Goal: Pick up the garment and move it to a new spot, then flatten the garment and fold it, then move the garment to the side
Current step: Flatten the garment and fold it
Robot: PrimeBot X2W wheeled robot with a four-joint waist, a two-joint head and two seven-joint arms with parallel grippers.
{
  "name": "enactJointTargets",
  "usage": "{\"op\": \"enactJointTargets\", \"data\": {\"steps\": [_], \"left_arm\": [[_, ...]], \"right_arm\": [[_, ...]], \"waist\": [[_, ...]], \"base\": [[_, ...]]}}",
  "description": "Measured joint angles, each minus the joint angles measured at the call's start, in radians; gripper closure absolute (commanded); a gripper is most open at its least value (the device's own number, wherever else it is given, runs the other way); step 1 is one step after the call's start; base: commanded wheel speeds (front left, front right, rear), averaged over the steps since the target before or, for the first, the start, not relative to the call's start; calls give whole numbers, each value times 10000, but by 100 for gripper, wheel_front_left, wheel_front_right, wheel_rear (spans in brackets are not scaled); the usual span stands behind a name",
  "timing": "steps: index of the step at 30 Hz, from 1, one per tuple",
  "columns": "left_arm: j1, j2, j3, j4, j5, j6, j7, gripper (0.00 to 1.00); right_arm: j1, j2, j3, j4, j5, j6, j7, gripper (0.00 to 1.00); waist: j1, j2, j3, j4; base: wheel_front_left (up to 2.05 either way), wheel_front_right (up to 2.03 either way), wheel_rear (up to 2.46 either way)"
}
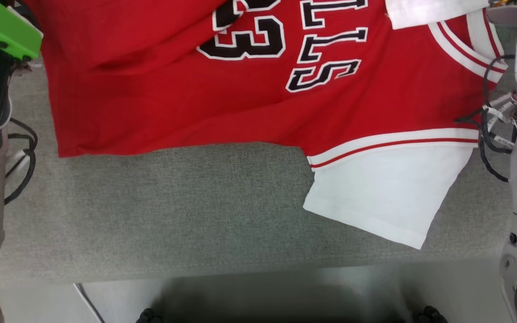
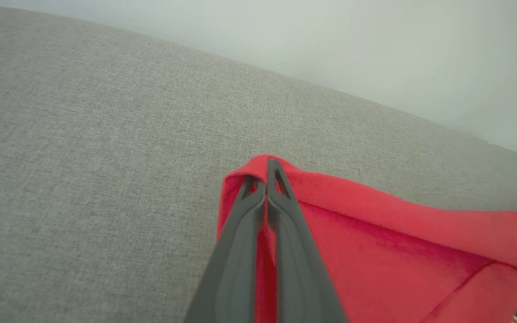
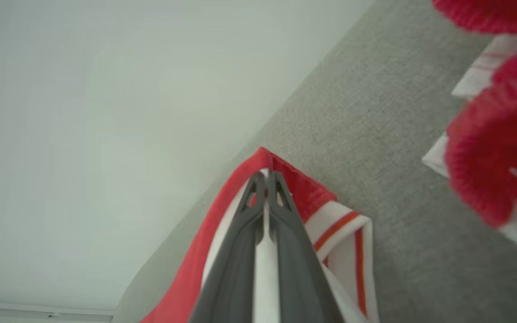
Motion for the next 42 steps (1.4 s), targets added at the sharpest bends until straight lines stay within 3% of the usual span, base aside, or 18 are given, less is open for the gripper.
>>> {"op": "enactJointTargets", "data": {"steps": [1,2,3,4,7,8,9,19,23,31,35,38,42], "left_arm": [[-93,-58,-23,207,144,0,-25,84],[-165,-148,-50,428,199,0,-77,84],[-216,-232,-59,614,211,0,-86,83],[-269,-299,-81,788,213,0,-92,78],[-462,-458,-115,1260,286,0,-247,50],[-527,-510,-121,1411,286,0,-299,19],[-581,-546,-134,1522,286,0,-328,0],[-726,-786,-128,2656,305,-31,-940,0],[-686,-788,345,2723,205,-157,-1603,0],[895,-1248,1206,2347,-663,-874,-2987,0],[2480,-1615,1302,2353,-1103,-1292,-3530,0],[3742,-2349,1578,2472,-1914,-1647,-3850,0],[4453,-2573,1618,2600,-2073,-1839,-4019,0]], "right_arm": [[-117,17,84,100,-42,-2,-10,37],[-236,2,151,153,-63,0,-10,6],[-364,-17,226,217,-107,0,-10,0],[-466,-23,309,288,-167,0,-12,0],[-658,-25,537,548,-236,8,-13,0],[-709,-15,579,644,-240,29,-25,0],[-755,-21,614,723,-245,88,-33,0],[-779,-255,838,928,-677,1177,-874,0],[-502,-443,807,692,-842,1678,-1463,0],[1801,-803,299,719,-984,1900,-2341,0],[3290,-535,102,1043,-798,1946,-2635,0],[4570,-146,-178,1289,-311,1948,-2788,0],[5331,128,-267,1329,-56,1952,-2909,0]], "waist": [[0,0,80,-16],[0,-1,147,-38],[0,0,195,-66],[0,0,225,-103],[0,0,247,-206],[0,-1,231,-231],[0,0,206,-250],[0,0,-278,-365],[-1,0,-616,-379],[-1,0,-1441,-378],[-1,0,-1928,-369],[-1,0,-2449,-346],[-1,0,-2853,-306]], "base": [[0,0,0],[0,0,0],[0,0,0],[0,0,0],[0,0,0],[0,0,0],[0,0,0],[0,0,0],[0,0,0],[0,0,0],[0,0,0],[0,0,0],[0,0,0]]}}
